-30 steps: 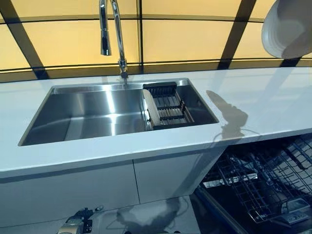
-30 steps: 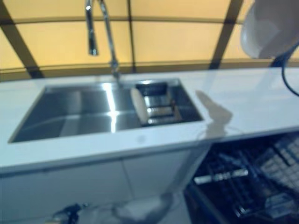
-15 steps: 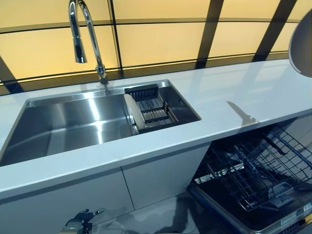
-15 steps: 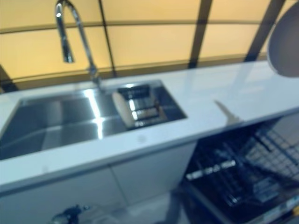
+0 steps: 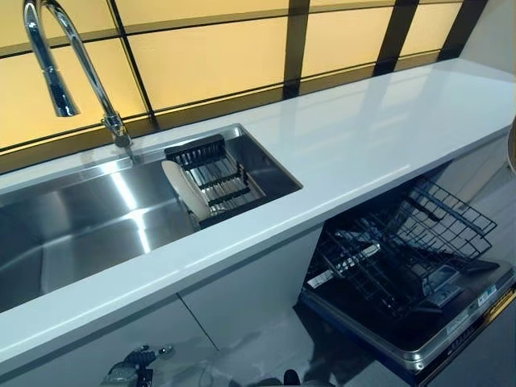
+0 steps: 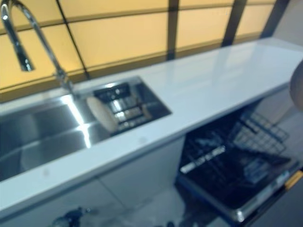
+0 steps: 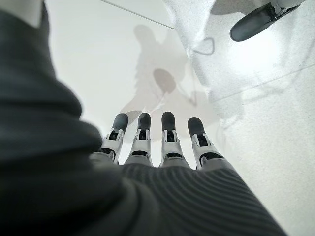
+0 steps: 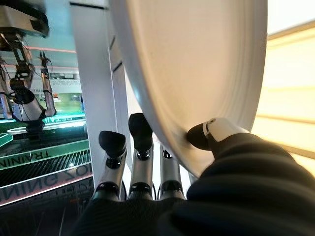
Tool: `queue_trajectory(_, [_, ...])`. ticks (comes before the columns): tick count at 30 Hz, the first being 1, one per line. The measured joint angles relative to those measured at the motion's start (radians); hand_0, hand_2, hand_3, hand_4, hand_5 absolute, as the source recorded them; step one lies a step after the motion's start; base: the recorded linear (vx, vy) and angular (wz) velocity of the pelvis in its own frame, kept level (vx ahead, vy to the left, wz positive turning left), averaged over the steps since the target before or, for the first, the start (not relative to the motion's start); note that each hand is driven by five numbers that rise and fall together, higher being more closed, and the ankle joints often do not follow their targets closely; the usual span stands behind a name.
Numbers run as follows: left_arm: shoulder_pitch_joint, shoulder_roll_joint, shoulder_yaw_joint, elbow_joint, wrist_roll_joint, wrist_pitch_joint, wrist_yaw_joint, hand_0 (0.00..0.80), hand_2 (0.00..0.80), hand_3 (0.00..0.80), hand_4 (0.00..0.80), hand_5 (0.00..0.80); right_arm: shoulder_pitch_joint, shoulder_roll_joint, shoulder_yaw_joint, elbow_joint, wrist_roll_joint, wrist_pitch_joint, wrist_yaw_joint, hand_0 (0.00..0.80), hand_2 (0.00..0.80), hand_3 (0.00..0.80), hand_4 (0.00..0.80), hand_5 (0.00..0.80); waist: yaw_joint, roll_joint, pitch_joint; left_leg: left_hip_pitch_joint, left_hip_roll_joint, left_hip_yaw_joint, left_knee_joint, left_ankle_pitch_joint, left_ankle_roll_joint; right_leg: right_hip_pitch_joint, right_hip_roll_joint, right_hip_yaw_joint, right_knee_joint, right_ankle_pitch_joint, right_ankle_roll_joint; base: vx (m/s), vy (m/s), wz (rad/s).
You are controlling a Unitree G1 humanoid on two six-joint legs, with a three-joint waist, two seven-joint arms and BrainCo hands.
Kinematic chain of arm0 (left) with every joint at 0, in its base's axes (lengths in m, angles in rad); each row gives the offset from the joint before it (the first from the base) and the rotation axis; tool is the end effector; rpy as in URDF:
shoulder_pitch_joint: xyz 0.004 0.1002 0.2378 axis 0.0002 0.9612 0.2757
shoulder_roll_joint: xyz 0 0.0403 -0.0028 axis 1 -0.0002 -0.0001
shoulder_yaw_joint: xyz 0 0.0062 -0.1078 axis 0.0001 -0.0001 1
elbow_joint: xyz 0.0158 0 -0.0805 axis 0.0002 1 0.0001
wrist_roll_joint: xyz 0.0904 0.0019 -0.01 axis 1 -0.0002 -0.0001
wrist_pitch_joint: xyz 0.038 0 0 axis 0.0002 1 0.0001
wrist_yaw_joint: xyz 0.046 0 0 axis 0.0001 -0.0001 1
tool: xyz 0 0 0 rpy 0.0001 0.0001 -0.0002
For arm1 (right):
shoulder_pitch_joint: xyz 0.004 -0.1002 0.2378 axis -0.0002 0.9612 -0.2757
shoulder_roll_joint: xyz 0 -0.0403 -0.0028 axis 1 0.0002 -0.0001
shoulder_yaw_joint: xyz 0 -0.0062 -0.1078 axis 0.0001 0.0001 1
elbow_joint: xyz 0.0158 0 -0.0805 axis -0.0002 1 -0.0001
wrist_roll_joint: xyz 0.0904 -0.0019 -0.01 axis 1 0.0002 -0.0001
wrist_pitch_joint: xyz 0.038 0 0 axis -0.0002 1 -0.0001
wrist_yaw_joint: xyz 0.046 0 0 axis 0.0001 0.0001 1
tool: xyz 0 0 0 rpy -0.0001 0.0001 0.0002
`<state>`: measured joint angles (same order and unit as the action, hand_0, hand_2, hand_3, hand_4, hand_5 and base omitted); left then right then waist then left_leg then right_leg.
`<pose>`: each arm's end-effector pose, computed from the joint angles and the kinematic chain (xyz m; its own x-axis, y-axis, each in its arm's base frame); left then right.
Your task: Take plates into dishwasher
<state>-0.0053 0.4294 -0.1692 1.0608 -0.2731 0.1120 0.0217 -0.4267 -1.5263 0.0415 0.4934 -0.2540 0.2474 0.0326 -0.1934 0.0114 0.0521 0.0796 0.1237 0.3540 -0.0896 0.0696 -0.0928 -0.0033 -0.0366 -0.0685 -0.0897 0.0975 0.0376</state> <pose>0.0925 0.2778 -0.0839 0.3838 0.3161 -0.8676 -0.0781 0.9473 0.3106 0.1902 -0.4084 0.2983 0.7611 -0.5844 0.2815 0.2371 -0.1532 -0.9593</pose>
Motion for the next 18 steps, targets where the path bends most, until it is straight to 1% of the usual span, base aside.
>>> queue_trajectory(4, [-0.002,0.000,0.001,0.000,0.025,-0.001,-0.013,0.000,0.000,0.000,0.000,0.000,0.129,0.021,-0.101,-0.064,-0.034,-0.010,0.025,0.800,0.800,0.800,0.800,0.800,-0.020,0.002,0.021,0.002,0.001,0.004,0.000,-0.004,0.002,-0.002,0.002,0.005,0.000,0.000,0.000,-0.011,-0.005,-0.03])
queue_trajectory(7, [-0.005,0.001,0.002,-0.001,0.030,-0.005,-0.022,0.000,0.000,0.000,0.000,0.000,0.198,0.038,-0.132,-0.103,-0.057,-0.027,0.045,0.800,0.800,0.800,0.800,0.800,-0.034,-0.004,0.037,0.004,0.001,0.005,0.000,-0.006,0.002,-0.001,0.002,0.007,0.000,0.000,-0.001,-0.005,-0.003,-0.02])
queue_trajectory(11, [-0.014,0.002,0.001,-0.002,0.064,-0.002,-0.029,0.000,0.000,0.000,0.000,0.000,0.204,0.095,-0.140,-0.125,-0.127,-0.048,0.066,0.800,0.800,0.800,0.800,0.800,-0.038,-0.007,0.046,0.015,0.003,0.028,0.000,-0.010,-0.004,-0.001,0.006,0.028,0.000,0.000,0.000,-0.013,-0.005,-0.15])
queue_trajectory(15, [-0.031,0.001,-0.006,-0.009,0.064,0.013,-0.041,0.000,0.000,0.000,0.000,0.000,0.204,0.141,-0.137,-0.135,-0.201,-0.053,0.079,0.800,0.800,0.800,0.800,0.800,-0.038,-0.008,0.051,0.015,0.003,0.031,0.003,-0.012,-0.005,-0.003,0.006,0.032,0.000,0.000,0.000,-0.008,0.006,-0.04])
queue_trajectory(18, [-0.036,0.001,-0.006,-0.012,0.064,0.022,-0.043,0.000,0.000,0.000,0.000,0.000,0.192,0.148,-0.078,-0.136,-0.257,-0.051,0.101,0.800,0.800,0.800,0.800,0.800,-0.038,-0.006,0.057,0.015,0.003,0.031,0.003,-0.012,-0.005,-0.004,0.006,0.032,0.000,0.000,0.000,0.000,0.000,0.00])
